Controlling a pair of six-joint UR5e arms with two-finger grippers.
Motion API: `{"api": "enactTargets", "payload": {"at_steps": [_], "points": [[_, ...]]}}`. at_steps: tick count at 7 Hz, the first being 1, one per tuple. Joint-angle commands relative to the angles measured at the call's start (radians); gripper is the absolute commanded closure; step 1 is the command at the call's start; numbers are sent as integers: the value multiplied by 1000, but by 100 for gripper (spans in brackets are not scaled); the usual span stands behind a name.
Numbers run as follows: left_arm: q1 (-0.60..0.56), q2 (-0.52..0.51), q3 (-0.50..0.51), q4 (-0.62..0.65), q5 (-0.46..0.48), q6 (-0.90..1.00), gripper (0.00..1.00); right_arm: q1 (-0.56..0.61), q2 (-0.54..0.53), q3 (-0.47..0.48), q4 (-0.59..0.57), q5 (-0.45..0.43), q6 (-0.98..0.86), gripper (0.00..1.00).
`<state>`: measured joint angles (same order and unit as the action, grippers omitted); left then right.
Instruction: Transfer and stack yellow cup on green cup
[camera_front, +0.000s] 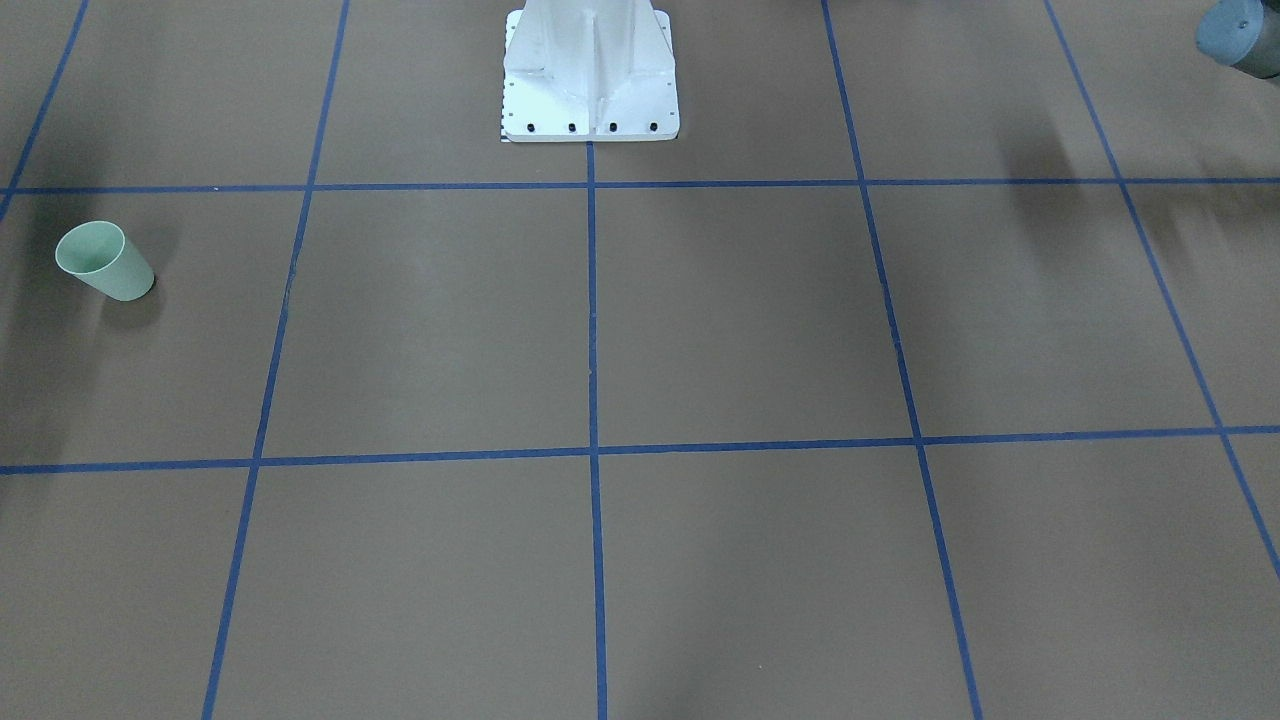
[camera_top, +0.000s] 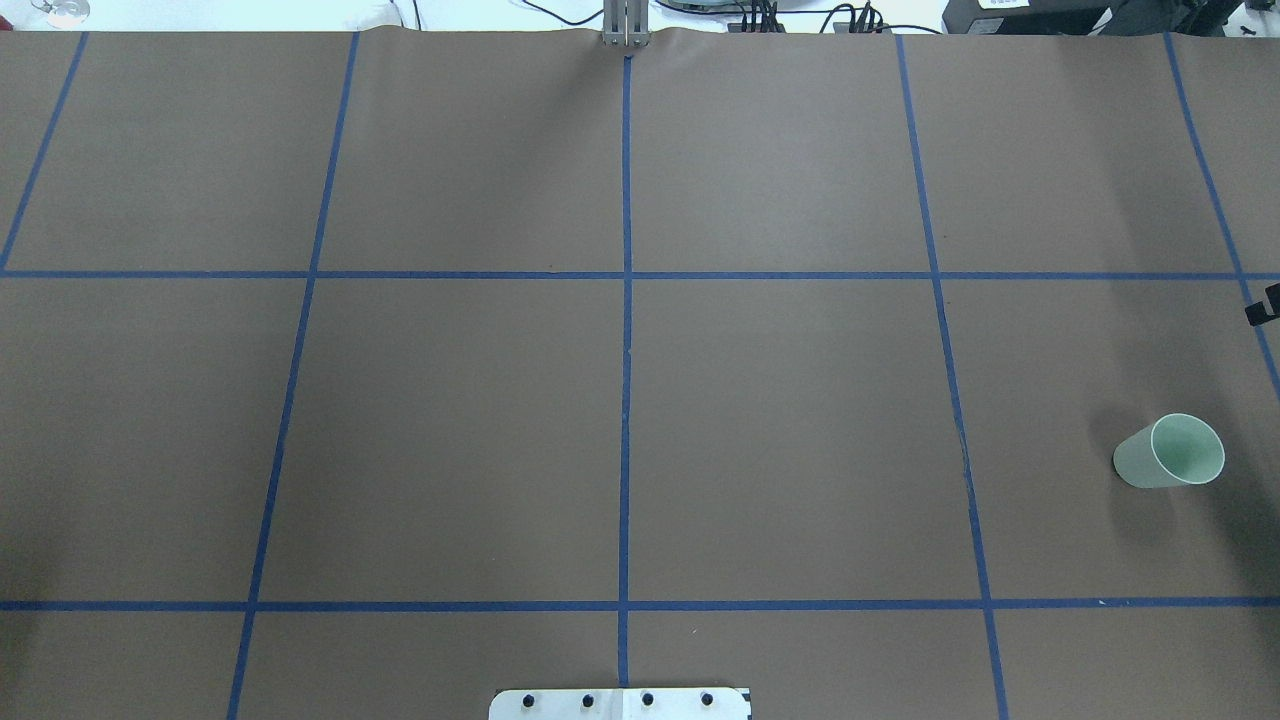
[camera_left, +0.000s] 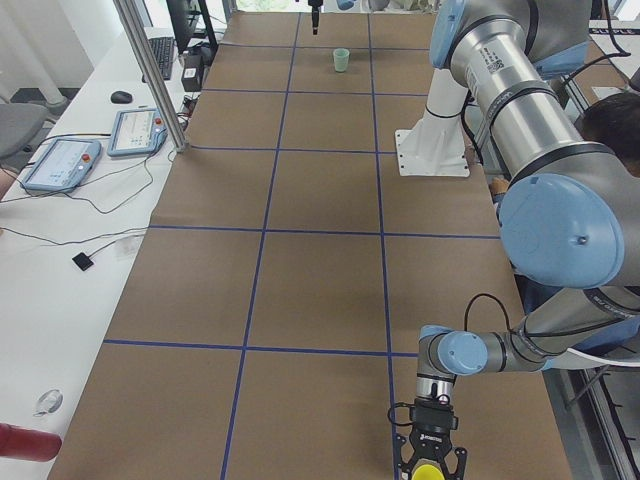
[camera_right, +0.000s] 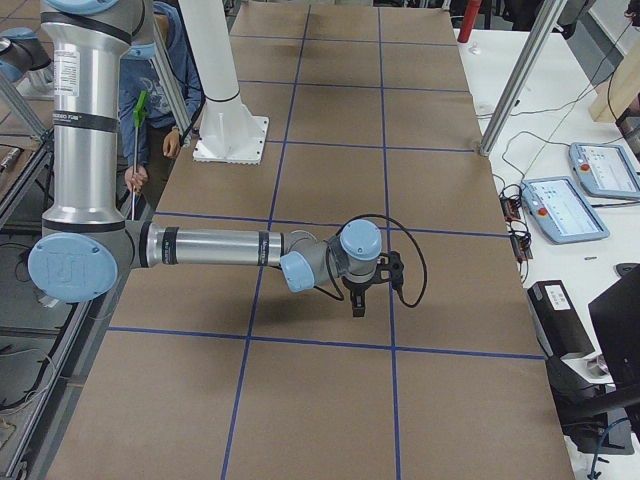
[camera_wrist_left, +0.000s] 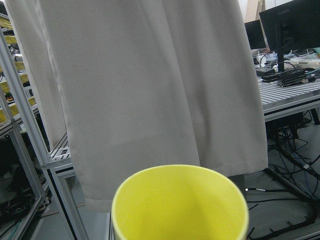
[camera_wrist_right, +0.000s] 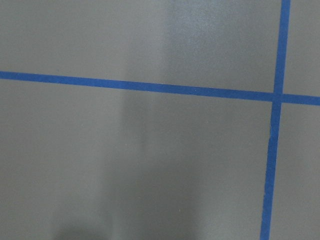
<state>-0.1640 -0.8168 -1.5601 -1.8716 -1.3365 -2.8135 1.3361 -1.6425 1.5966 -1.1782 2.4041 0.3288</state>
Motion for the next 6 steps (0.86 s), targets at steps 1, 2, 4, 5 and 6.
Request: {"api": "enactTargets", "payload": {"at_steps": [1,2,4,5,6], "points": [[-63,-73,9,8,59,-15,100,0,19,-20,0,1,-1,0],[-63,-78,15,9,57,20,100,0,18,-12,0,4,2,0],[-75,-132,96,28,60,93,100,0,17,-9,0,6,1,0],[-122,-146,94,29,59,199,100,0,13,-9,0,6,1,0],[-225,-175,94,23,66,306,100,0,9,-7,0,18,3,0]]}}
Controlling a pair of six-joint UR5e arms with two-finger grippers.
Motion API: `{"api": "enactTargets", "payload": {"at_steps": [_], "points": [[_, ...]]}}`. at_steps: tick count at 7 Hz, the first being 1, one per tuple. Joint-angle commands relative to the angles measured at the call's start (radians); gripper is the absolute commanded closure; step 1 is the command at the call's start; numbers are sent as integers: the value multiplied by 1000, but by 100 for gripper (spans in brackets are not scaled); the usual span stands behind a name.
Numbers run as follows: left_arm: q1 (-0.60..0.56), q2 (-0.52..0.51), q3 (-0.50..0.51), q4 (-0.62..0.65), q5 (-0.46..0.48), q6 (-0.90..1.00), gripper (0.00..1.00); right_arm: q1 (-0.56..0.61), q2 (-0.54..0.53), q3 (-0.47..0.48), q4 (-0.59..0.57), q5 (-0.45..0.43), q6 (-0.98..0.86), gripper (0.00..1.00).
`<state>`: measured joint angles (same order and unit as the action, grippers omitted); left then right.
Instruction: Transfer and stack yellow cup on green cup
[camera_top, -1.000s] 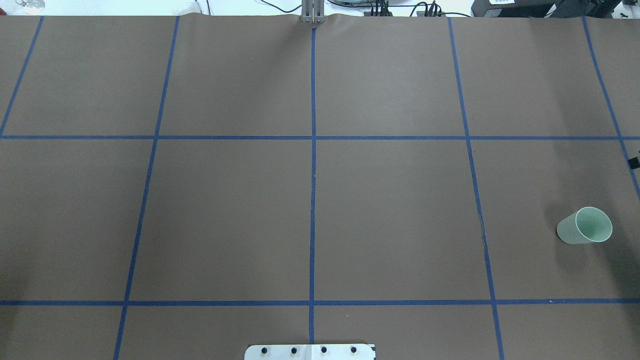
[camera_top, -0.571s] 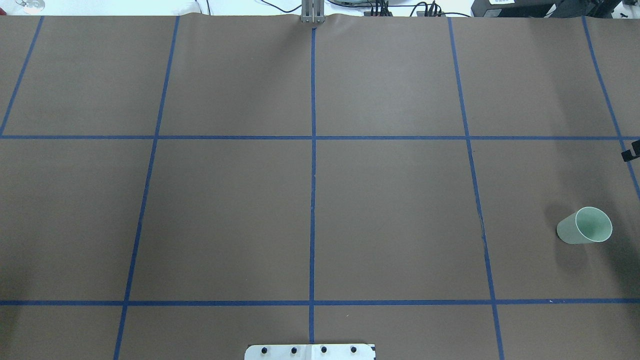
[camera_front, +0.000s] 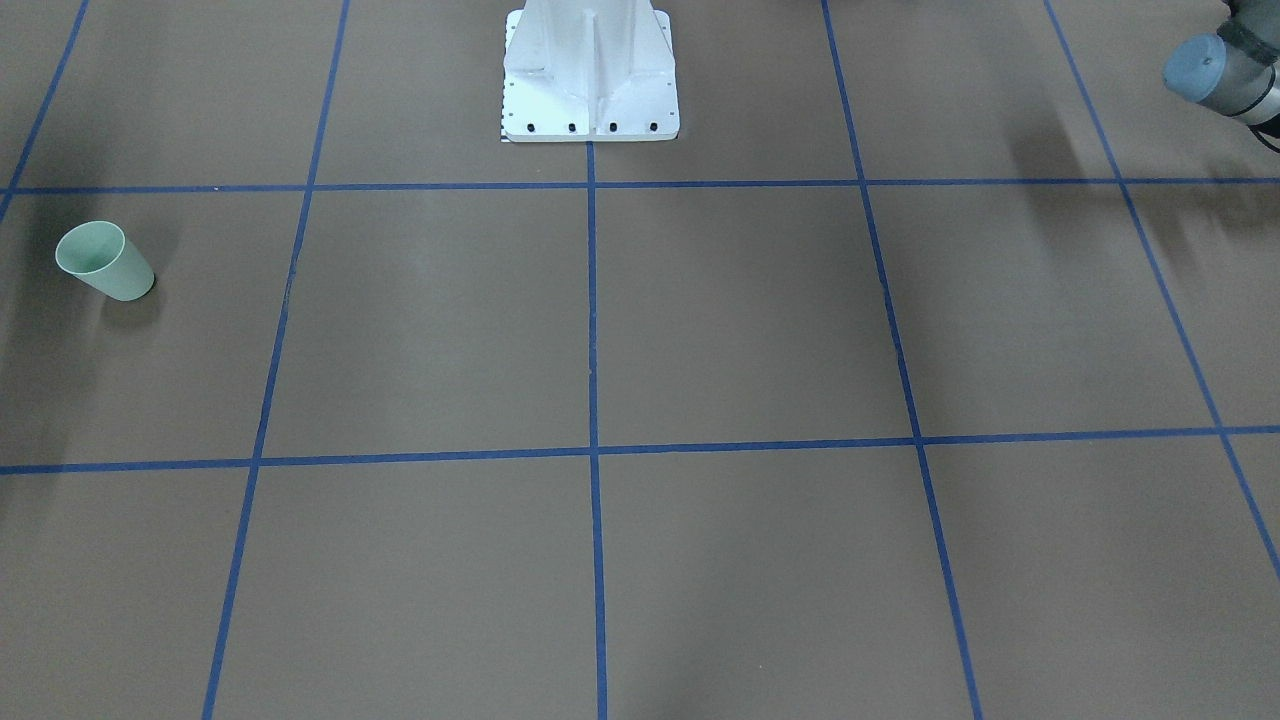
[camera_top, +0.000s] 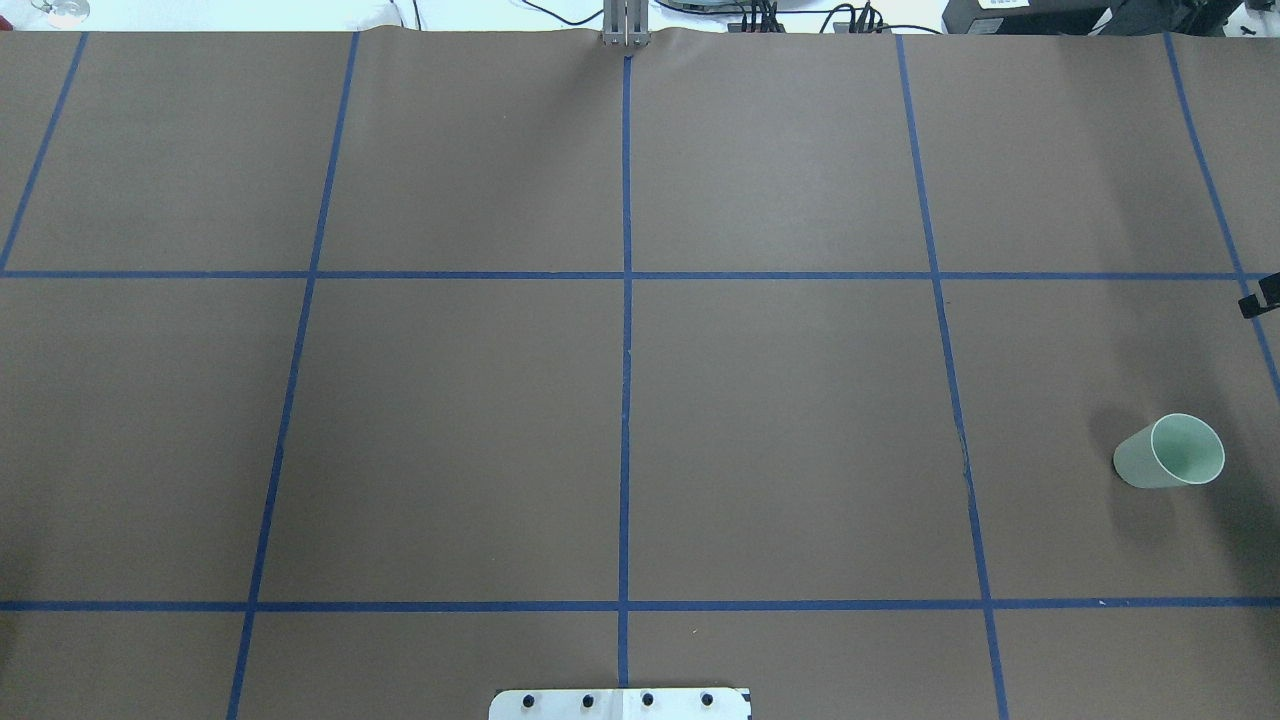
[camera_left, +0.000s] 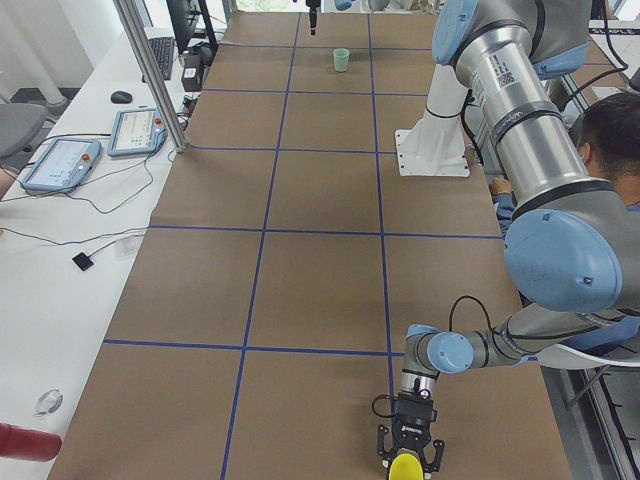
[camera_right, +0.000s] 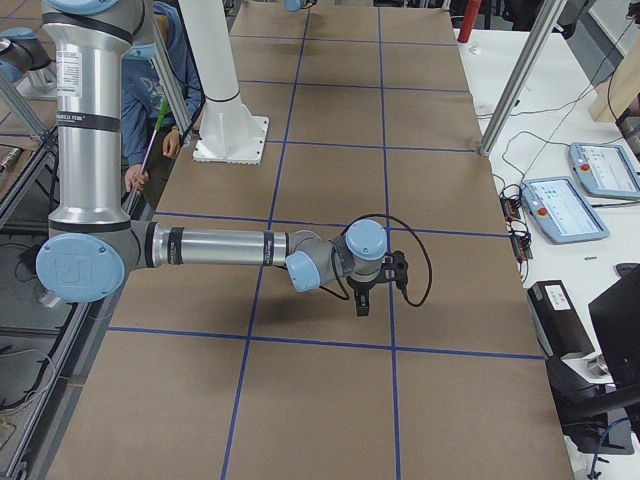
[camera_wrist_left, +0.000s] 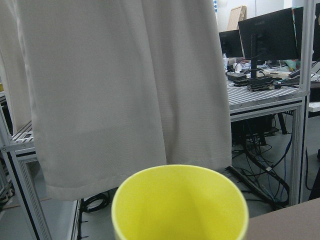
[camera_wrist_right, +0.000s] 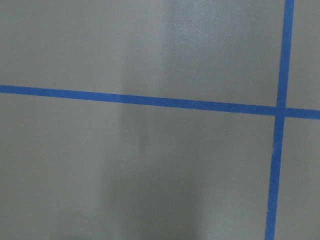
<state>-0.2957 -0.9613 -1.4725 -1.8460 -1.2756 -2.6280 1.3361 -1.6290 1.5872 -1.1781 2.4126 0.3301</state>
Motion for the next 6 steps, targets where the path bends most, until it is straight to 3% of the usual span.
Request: {"api": "enactTargets", "payload": {"at_steps": [1,2,3,4,6], "points": [[-214,-106,6,-7,71,187,100,0,-6,2,0,25,1,0],[-400,-188,3,-7,121,398,100,0,-6,2,0,25,1,0],[-575,-289,14,-10,248,637,100,0,-6,2,0,25,1,0],[-592,-306,14,-54,309,725,100,0,-8,4,0,29,1,0],[-588,-452,34,-134,353,892,100,-3,18,2,2,33,0,0]]}}
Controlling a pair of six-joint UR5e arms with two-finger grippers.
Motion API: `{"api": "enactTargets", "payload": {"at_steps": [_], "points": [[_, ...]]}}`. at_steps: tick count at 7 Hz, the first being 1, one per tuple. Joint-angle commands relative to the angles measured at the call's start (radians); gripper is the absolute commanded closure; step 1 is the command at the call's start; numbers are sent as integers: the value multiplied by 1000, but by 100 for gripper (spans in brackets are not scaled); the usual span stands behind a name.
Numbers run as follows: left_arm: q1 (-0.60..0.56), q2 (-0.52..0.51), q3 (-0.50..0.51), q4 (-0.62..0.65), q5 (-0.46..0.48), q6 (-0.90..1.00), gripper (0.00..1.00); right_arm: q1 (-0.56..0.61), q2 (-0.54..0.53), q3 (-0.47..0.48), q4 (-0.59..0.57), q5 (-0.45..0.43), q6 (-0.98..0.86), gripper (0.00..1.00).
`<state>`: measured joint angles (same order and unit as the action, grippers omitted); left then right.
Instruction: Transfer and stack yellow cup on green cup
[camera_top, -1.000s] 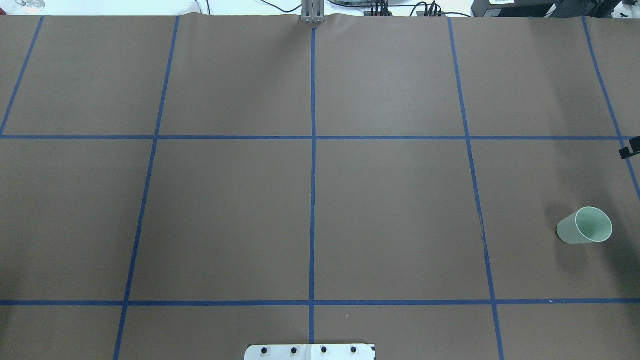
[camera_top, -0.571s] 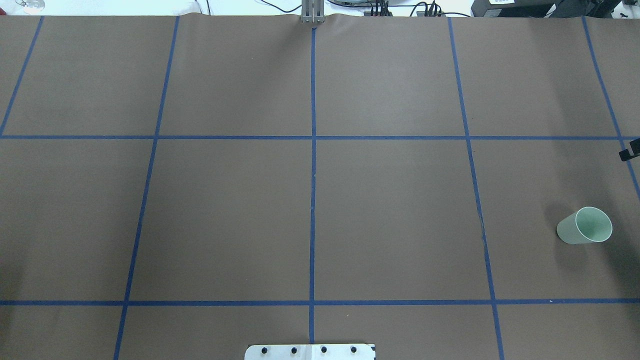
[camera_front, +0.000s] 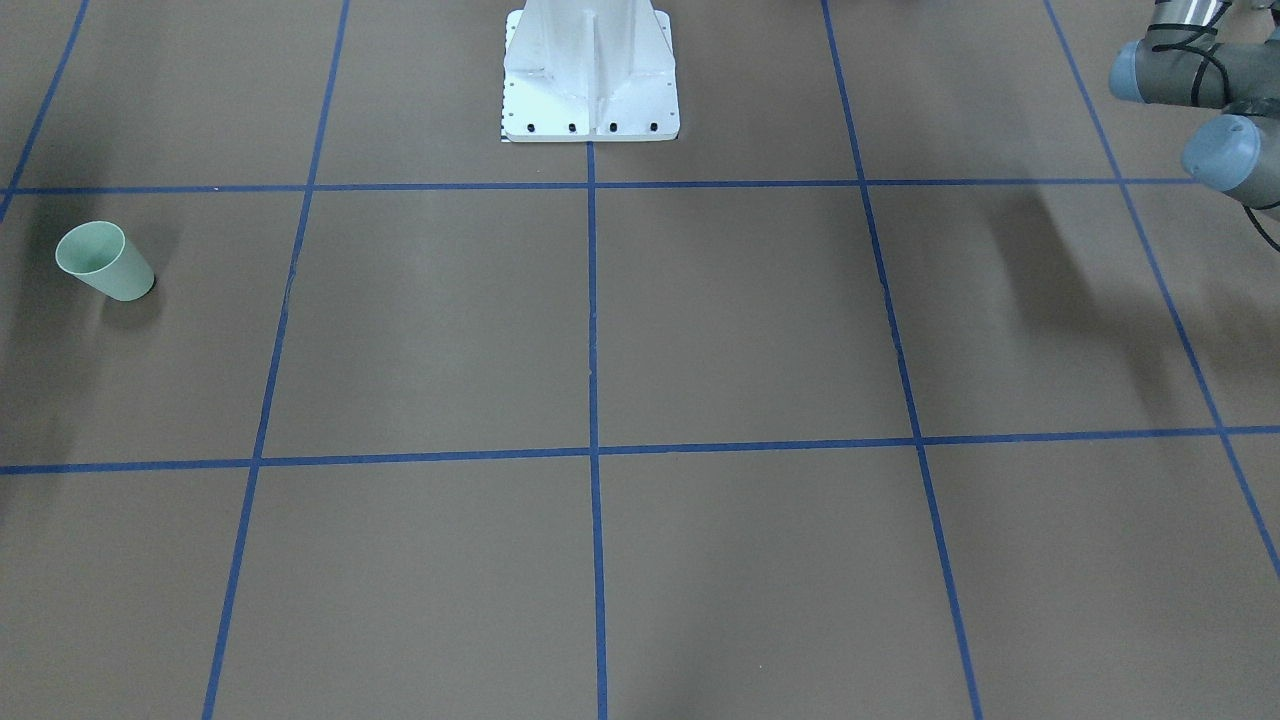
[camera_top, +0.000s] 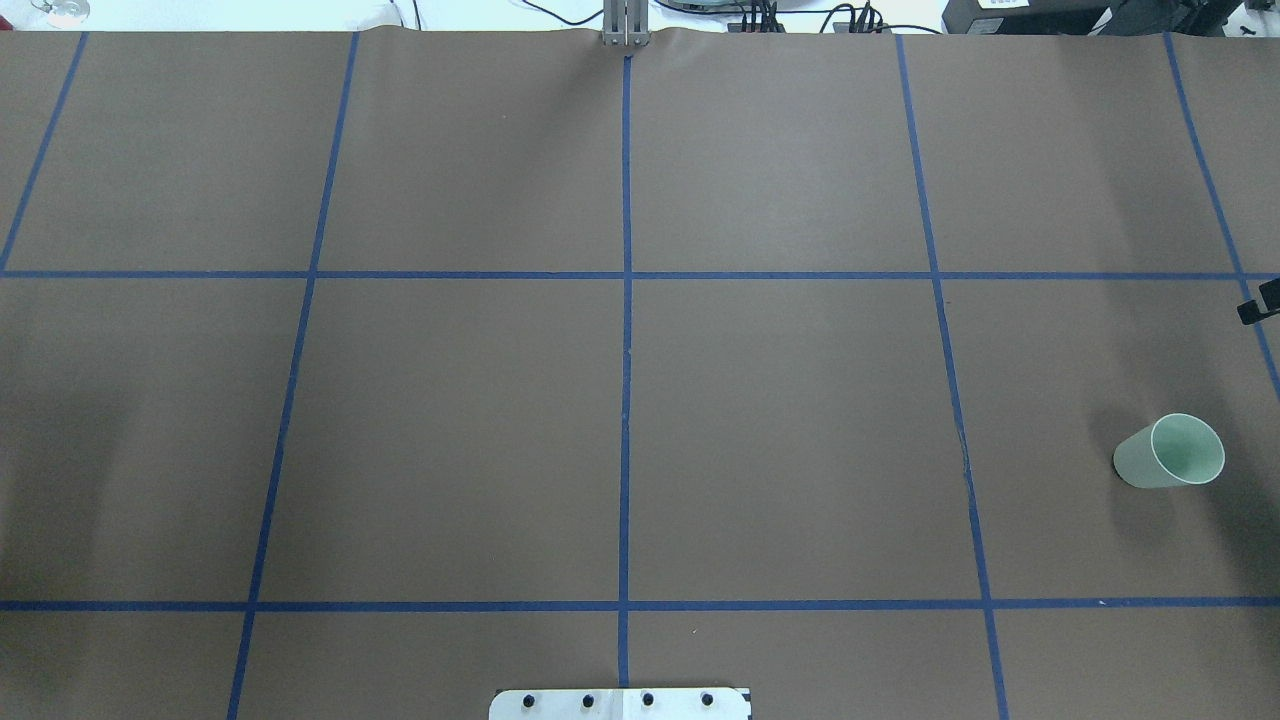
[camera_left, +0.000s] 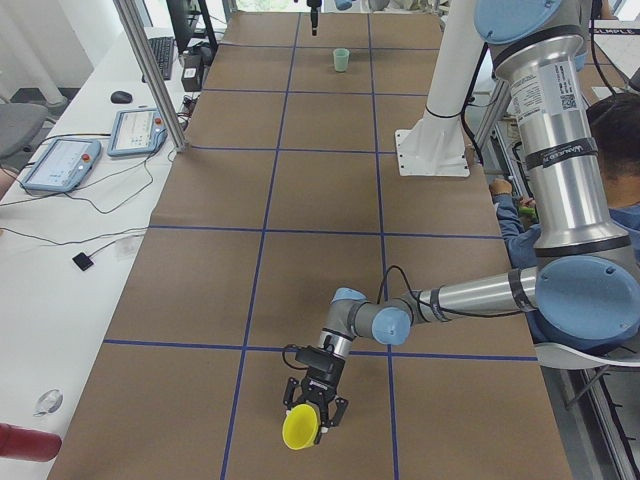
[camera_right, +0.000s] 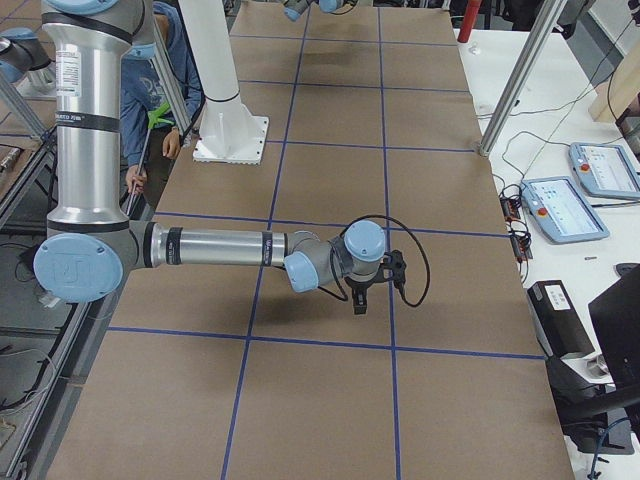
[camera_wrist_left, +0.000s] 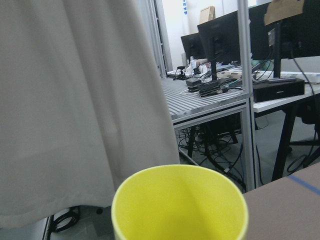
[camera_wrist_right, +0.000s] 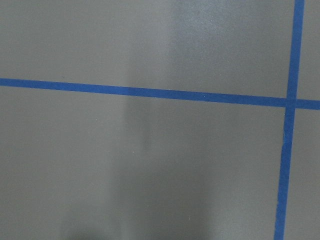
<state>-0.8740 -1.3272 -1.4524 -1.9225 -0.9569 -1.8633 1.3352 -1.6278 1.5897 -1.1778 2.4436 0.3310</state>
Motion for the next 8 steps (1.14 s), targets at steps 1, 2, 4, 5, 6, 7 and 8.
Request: {"api": "enactTargets", "payload": {"at_steps": [1,2,4,5,6,7,8], "points": [[-8,-166,29,-267,44,239,100,-2,48,4,1,2,0,0],[-3,-250,46,-429,40,409,100,-4,69,-2,0,0,-1,0],[77,-453,53,-568,29,556,100,-34,85,13,1,64,-1,0],[180,-543,59,-582,23,567,100,-57,113,21,1,71,-1,0],[235,-613,53,-627,-26,629,100,-59,132,24,0,71,0,0],[243,-676,61,-676,-127,800,100,-62,158,42,1,69,-3,0],[253,-743,64,-706,-161,1025,100,-83,196,50,-8,61,-1,0]]}}
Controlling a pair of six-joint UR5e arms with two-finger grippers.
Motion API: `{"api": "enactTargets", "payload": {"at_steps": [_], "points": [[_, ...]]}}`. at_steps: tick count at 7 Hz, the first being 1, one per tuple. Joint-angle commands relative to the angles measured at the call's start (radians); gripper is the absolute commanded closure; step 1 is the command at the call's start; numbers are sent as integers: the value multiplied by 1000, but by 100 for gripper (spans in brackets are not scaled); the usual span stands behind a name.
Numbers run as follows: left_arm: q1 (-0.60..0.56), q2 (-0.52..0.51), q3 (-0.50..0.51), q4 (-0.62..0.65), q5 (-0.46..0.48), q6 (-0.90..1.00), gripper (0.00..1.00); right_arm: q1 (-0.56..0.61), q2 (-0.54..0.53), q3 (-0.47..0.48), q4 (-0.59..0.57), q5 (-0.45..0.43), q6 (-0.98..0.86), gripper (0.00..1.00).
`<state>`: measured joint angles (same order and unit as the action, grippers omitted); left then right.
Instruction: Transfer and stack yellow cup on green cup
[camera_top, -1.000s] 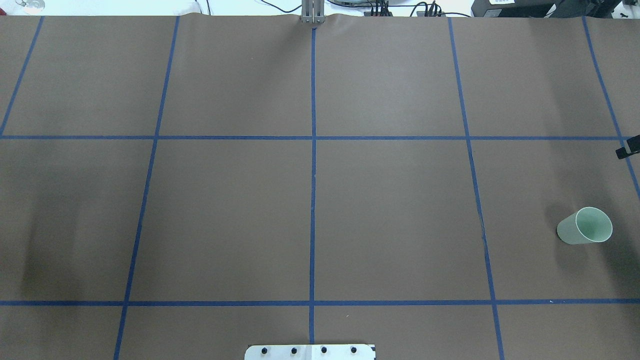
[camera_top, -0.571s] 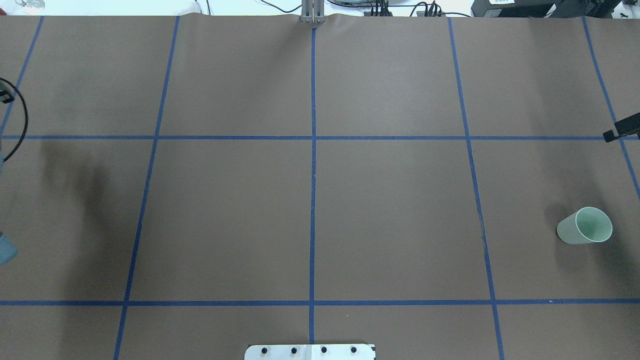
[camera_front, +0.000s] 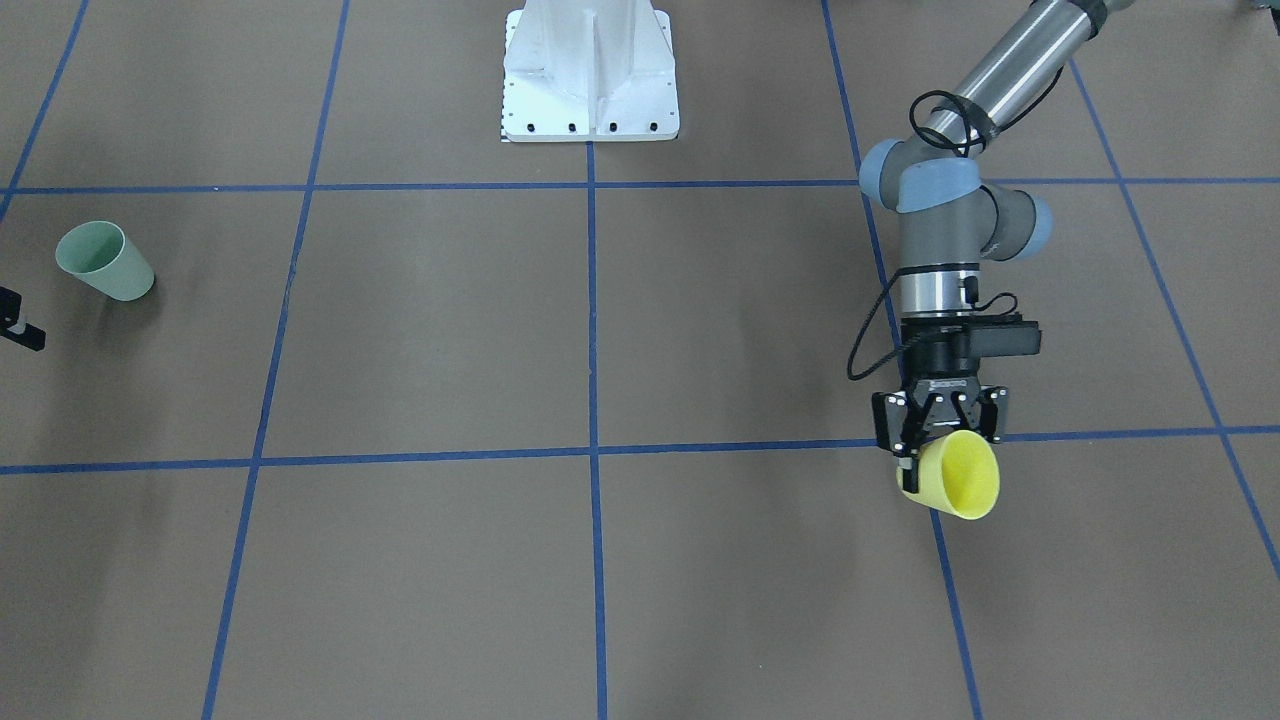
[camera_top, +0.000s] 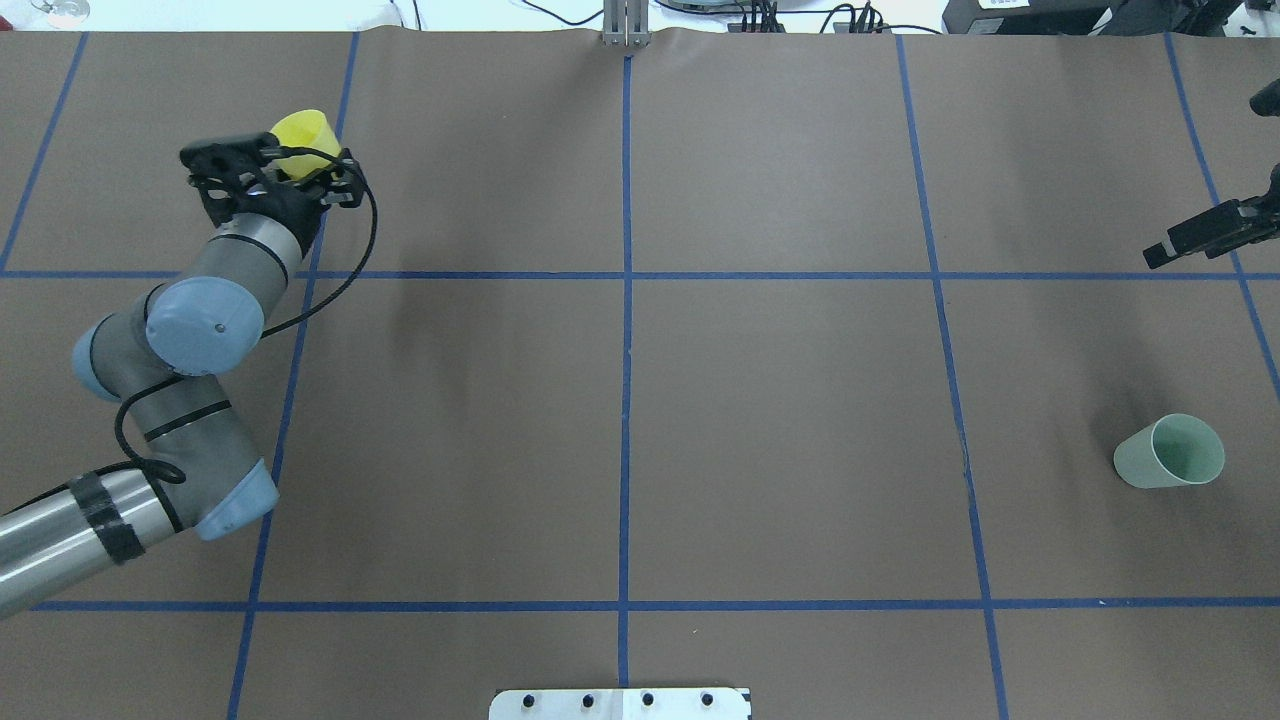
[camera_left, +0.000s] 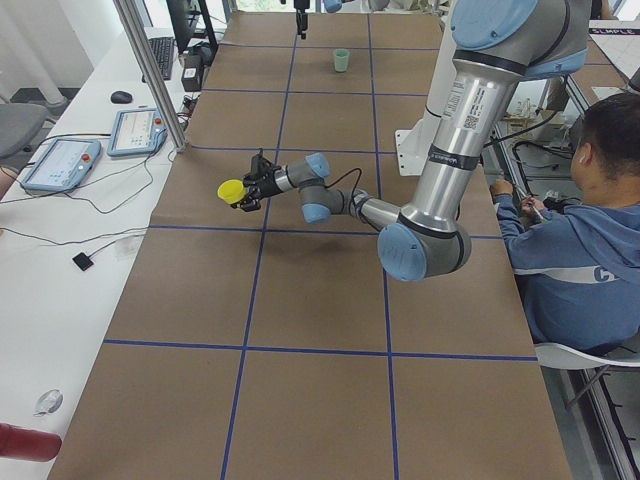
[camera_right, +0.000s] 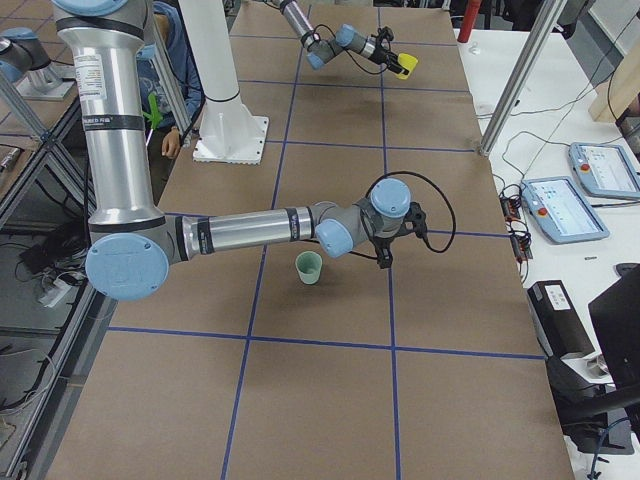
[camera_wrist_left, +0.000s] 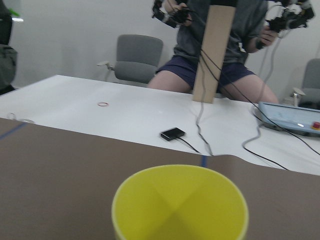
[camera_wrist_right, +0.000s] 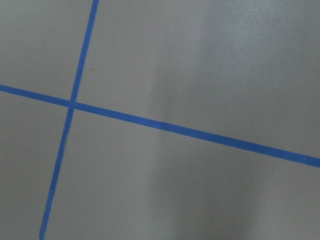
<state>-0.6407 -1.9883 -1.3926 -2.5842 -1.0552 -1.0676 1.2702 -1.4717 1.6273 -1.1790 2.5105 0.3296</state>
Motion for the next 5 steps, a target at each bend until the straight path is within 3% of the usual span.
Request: {"api": "enactTargets", "payload": {"at_steps": [1,3,4,5], "points": [[53,-119,7,-81,-89,321,100,-61,86,16,-7,-50,-1,0],[73,-203,11,-146,-320,381,100,-123,204,16,-48,-126,15,0],[78,-271,26,-157,-462,430,100,-146,290,16,-130,-143,84,0],[76,-268,29,-210,-558,481,100,-156,362,17,-177,-141,159,0]]}}
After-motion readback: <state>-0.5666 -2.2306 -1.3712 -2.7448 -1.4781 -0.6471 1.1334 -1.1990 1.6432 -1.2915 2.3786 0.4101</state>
